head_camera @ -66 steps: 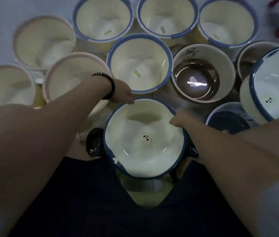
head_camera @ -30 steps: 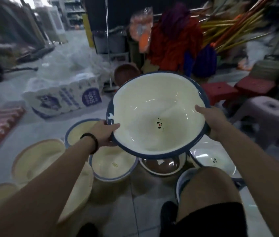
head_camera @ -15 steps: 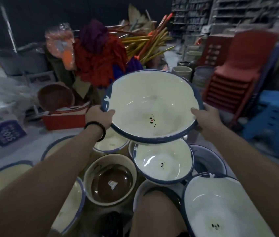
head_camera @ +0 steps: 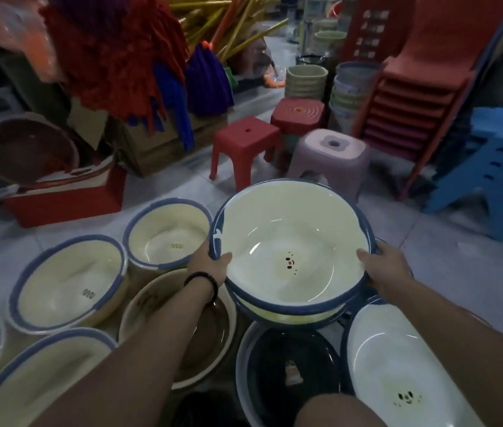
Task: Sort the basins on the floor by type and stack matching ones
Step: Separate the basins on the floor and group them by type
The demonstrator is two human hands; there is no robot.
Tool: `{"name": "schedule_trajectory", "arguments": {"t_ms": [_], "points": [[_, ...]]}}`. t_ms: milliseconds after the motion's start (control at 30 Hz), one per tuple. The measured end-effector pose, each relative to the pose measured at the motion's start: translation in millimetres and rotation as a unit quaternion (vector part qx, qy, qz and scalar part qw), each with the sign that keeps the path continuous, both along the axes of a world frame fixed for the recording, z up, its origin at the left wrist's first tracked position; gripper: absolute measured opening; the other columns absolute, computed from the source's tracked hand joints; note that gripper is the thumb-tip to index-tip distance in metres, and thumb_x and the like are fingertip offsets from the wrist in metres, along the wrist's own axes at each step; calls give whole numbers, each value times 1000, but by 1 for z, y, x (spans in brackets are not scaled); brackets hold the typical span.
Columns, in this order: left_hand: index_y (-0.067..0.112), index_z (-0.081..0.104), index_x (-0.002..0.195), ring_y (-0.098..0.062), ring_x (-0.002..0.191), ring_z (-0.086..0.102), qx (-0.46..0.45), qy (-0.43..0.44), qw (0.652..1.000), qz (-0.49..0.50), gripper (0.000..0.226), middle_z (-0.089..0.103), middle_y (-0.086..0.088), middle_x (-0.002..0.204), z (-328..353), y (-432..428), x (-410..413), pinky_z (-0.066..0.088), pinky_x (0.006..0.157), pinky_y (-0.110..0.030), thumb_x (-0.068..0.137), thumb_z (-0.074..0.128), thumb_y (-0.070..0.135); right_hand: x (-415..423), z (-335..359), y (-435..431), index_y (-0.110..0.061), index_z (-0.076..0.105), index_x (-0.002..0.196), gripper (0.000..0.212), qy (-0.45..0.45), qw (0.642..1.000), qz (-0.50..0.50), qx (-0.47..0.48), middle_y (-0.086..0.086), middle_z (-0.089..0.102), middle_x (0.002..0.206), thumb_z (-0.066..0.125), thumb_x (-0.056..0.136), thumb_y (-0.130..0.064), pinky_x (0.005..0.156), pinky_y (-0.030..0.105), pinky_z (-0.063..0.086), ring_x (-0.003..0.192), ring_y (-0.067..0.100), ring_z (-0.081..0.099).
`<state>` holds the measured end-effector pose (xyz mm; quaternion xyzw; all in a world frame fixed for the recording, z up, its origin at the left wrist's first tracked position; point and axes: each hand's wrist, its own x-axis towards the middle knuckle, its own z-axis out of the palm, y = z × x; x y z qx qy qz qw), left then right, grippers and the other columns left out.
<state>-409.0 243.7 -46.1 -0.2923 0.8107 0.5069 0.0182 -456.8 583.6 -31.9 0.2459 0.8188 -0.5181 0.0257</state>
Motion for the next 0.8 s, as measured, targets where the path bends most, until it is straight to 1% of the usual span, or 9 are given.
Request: {"name": "schedule_trajectory", "arguments": {"t_ms": [100, 200, 267, 333, 500, 600, 700, 767, 800], "points": [[25, 47, 148, -32, 121, 60, 48, -34, 998, 29, 62, 61, -6, 139, -34, 5, -6, 50, 105, -46, 90, 68, 30, 0, -27, -1, -15, 72, 98, 6, -17, 999, 19, 28, 10, 70, 85, 68, 100, -19, 67, 36, 53, 77, 28, 66], [21, 43, 149, -37, 122, 59, 46, -52, 995, 71, 55, 59, -12, 138, -55, 19, -17, 50, 98, -41, 98, 62, 24, -7, -51, 2, -11, 70, 95, 9, -40, 998, 18, 52, 14, 72, 89, 70, 99, -19, 74, 40, 54, 82, 31, 67], [17, 44, 150, -36, 123, 59, 0, -48, 997, 55, 52, 61, -15, 137, -65, 23, -23, 49, 103, -44, 100, 60, 24, -10, -64, 6, -11, 67, 92, 11, -65, 995, 29, 72, 15, 71, 90, 71, 98, -19, 77, 43, 56, 82, 30, 66], [16, 42, 151, -35, 125, 59, -29, -57, 997, 34, 53, 61, -16, 138, -71, 26, -28, 47, 104, -44, 101, 58, 25, -13, -70, 9, -12, 65, 97, 11, -88, 990, 55, 96, 13, 69, 91, 71, 99, -21, 80, 45, 58, 86, 31, 67], [29, 29, 158, -38, 134, 50, -8, -132, 991, 36, 70, 44, -13, 154, -79, 28, -28, 48, 106, -49, 98, 65, 25, -24, -86, 15, -6, 70, 99, 12, -130, 971, 103, 170, 14, 73, 89, 66, 97, -17, 89, 50, 62, 88, 34, 70], [29, 24, 161, -39, 137, 47, -8, -140, 990, 25, 74, 40, -12, 158, -86, 26, -29, 45, 108, -49, 99, 65, 24, -23, -96, 16, -5, 69, 102, 14, -166, 952, 134, 219, 13, 72, 91, 68, 97, -19, 79, 41, 60, 84, 29, 68], [28, 21, 161, -39, 137, 47, -4, -141, 990, 29, 75, 39, -12, 158, -88, 27, -30, 46, 108, -51, 99, 64, 22, -26, -95, 18, -7, 67, 96, 18, -166, 935, 157, 271, 8, 67, 83, 72, 96, -23, 65, 33, 50, 73, 21, 62], [23, 21, 160, -38, 135, 50, -10, -153, 988, 29, 76, 41, -14, 156, -87, 30, -27, 47, 107, -50, 98, 65, 26, -25, -87, 21, -6, 69, 101, 22, -157, 928, 173, 291, 3, 65, 79, 72, 98, -27, 63, 30, 47, 71, 19, 60], [19, 22, 158, -39, 133, 51, -35, -161, 986, 34, 76, 42, -16, 155, -85, 33, -26, 48, 106, -52, 97, 65, 32, -22, -80, 23, -5, 71, 109, 26, -140, 928, 181, 294, 2, 67, 82, 71, 100, -30, 67, 31, 47, 74, 20, 61]]}}
